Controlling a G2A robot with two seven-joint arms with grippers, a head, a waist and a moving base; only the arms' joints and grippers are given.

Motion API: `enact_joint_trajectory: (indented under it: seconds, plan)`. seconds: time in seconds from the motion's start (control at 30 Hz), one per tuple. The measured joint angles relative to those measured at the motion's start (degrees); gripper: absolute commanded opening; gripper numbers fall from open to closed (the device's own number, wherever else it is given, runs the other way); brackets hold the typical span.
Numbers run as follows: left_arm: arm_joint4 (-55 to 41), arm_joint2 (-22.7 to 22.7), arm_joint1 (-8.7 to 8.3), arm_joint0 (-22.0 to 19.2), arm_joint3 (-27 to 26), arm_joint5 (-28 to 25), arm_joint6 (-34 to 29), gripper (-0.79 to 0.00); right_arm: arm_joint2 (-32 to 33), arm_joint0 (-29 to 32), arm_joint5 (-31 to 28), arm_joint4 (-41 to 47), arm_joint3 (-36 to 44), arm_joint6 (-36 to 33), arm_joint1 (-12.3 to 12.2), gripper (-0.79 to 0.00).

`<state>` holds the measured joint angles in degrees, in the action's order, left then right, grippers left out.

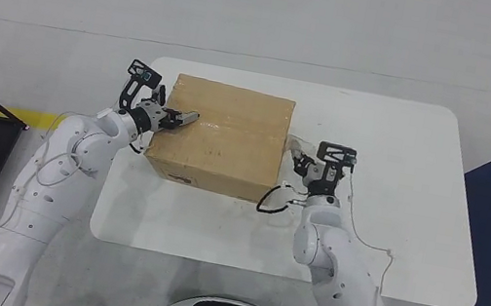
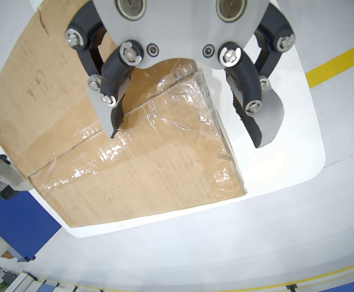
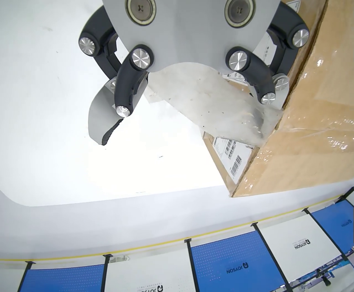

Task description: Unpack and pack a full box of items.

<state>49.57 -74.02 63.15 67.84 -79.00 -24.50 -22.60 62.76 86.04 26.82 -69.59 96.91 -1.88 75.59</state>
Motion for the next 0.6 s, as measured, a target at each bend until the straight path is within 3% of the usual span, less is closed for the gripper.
enact_joint_trajectory:
  seconds: [0.2, 0.6]
  plan:
    - [0.00, 0.00, 0.00, 0.00, 0.00, 0.00, 0.00, 0.000, -3.20, -3.04, 1.16, -3.43, -1.48, -3.46, 0.85, 0.000]
    - [0.00, 0.00, 0.00, 0.00, 0.00, 0.00, 0.00, 0.000, -5.28, -2.38, 3.55, -11.84, 4.74, -7.08, 1.53, 0.000]
